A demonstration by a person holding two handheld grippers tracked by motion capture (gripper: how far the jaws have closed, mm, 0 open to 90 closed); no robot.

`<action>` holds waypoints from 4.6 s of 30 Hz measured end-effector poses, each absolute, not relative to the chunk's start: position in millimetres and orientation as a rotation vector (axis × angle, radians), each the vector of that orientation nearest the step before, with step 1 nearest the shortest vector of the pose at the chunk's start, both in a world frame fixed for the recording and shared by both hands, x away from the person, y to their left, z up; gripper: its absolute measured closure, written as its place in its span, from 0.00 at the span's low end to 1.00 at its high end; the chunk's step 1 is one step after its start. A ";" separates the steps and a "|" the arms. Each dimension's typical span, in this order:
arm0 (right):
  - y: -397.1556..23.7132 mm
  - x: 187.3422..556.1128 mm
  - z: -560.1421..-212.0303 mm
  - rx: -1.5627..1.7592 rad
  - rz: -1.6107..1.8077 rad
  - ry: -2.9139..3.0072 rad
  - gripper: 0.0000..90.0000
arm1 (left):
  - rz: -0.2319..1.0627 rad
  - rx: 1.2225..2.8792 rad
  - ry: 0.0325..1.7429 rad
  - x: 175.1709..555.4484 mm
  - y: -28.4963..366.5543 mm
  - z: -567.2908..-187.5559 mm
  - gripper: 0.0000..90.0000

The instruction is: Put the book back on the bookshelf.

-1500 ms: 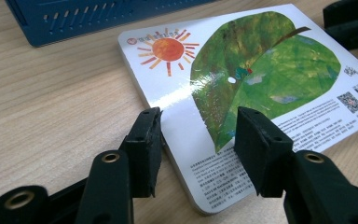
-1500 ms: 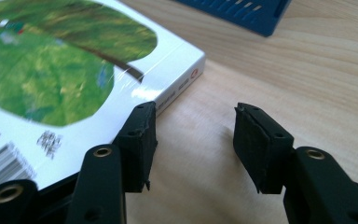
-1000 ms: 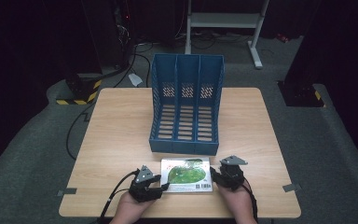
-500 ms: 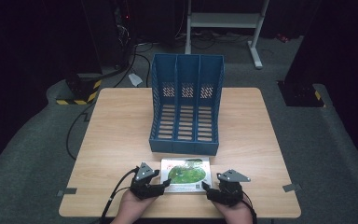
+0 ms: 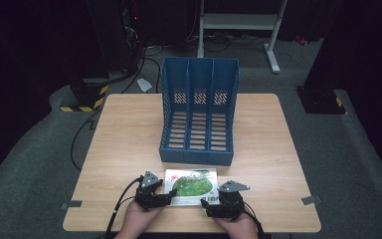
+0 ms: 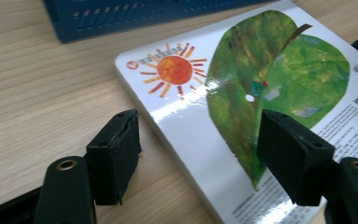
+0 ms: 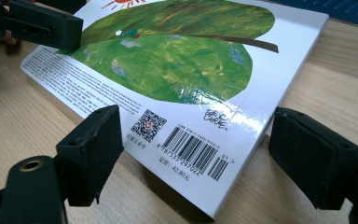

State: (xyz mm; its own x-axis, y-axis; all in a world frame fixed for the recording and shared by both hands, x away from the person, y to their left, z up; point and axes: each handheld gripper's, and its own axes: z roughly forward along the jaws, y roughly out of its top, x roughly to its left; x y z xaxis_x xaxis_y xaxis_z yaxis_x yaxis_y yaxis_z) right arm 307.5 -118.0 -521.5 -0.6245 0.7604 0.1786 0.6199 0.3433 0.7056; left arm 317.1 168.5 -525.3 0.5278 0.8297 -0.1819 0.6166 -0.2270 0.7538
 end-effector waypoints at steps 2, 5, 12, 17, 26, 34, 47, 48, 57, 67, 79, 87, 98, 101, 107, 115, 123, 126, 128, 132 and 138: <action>-114.7 308.2 -521.7 1.246 1.141 2.426 0.17 | 0.327 1.947 1.175 316.8 169.3 -525.4 0.36; -108.3 307.2 -522.7 1.181 1.106 2.444 0.14 | 0.330 1.938 1.172 315.7 169.4 -526.2 0.36; -107.5 303.5 -523.1 1.153 1.104 2.454 0.15 | 0.342 1.921 1.194 314.6 168.4 -526.7 0.36; -107.9 301.0 -523.3 1.139 1.102 2.461 0.15 | 0.304 1.875 1.237 315.7 170.2 -526.3 0.38; -109.0 300.9 -523.7 1.143 1.115 2.451 0.16 | 0.283 1.821 1.267 314.5 173.5 -524.8 0.44; -110.4 301.5 -523.6 1.146 1.128 2.457 0.16 | 0.291 1.777 1.251 311.9 177.2 -519.2 0.47; -109.5 302.1 -523.1 1.146 1.121 2.482 0.11 | 0.316 1.706 1.176 306.5 180.1 -506.5 0.50; -109.3 301.9 -523.2 1.142 1.119 2.482 0.11 | 0.318 1.708 1.168 306.2 180.4 -505.4 0.50; -104.6 298.6 -523.6 1.101 1.057 2.478 0.09 | 0.316 1.699 1.154 306.2 180.9 -502.9 0.50; -105.8 297.5 -523.6 1.118 1.070 2.456 0.13 | 0.286 1.728 1.170 310.9 181.3 -506.3 0.44; -106.2 297.8 -523.9 1.104 1.070 2.456 0.13 | 0.114 1.779 1.138 316.2 173.8 -513.3 0.50; -111.9 294.9 -522.5 1.097 1.083 2.479 0.20 | 0.086 1.831 1.075 318.4 181.7 -514.1 0.60; -126.4 297.0 -513.1 1.164 1.224 2.423 0.38 | 0.175 1.865 0.971 313.3 180.9 -510.0 0.68; -125.1 297.4 -508.5 1.166 1.250 2.391 0.39 | 0.193 1.860 0.958 310.9 180.1 -508.2 0.69; -129.1 312.8 -496.8 1.232 1.289 2.333 0.41 | 0.201 1.870 0.930 309.5 180.3 -506.6 0.71; -136.2 315.4 -504.2 1.235 1.290 2.297 0.43 | 0.213 1.861 0.884 307.5 181.2 -503.8 0.72; -141.5 317.5 -514.1 1.270 1.261 2.359 0.41 | 0.280 1.873 0.799 302.1 179.2 -498.9 0.73; -140.4 318.6 -515.9 1.272 1.256 2.367 0.39 | 0.310 1.879 0.753 298.9 177.2 -496.4 0.73; -140.0 318.9 -516.2 1.271 1.270 2.369 0.38 | 0.315 1.878 0.745 298.3 177.0 -495.4 0.73; -140.1 320.4 -517.0 1.286 1.288 2.368 0.35 | 0.329 1.882 0.724 297.5 177.1 -494.9 0.73; -139.1 324.7 -518.5 1.316 1.349 2.375 0.31 | 0.367 1.886 0.666 294.2 175.3 -492.9 0.73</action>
